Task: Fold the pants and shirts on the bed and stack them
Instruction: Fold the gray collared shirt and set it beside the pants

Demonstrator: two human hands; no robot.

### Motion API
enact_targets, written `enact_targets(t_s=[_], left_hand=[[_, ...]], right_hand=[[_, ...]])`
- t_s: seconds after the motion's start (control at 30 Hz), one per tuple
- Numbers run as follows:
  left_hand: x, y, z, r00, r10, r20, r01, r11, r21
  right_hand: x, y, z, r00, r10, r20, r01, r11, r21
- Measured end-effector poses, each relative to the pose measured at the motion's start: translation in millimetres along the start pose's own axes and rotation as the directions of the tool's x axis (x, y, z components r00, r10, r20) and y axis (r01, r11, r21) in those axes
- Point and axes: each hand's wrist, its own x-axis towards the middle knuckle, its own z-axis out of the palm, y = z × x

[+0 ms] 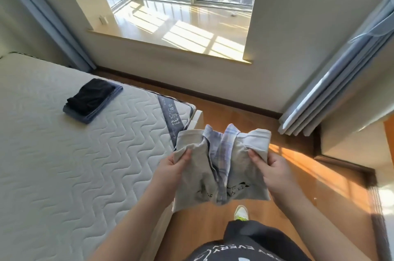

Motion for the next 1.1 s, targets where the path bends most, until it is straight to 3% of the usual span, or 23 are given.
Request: enact_targets(t_s=[0.37, 0.7, 0.93, 1.1], left_hand=[[91, 40, 55, 0.973, -0.007, -0.232, -0.022, 0.992, -0.121], [180, 68, 10, 0.92, -0.05, -0.389, -0.062, 0.96, -0.271], [237, 90, -18, 0.932, -0.035, -0.361, -0.076, 0.954, -0.29], [273, 100, -42, 0.888, -0.085, -0.451, -0.084, 0.936, -0.342]], right_hand=[[156, -65, -25, 0.965, 0.068, 0.252, -0.061, 0.997, -0.036], [269, -91, 39, 0.917, 0.112, 0.382, -0.058, 0.987, -0.149], [337, -109, 89, 0.892, 0.131, 0.433, -0.036, 0.975, -0.221], [382, -116, 127, 0.865, 0.169, 0.472, -0.053, 0.967, -0.249]])
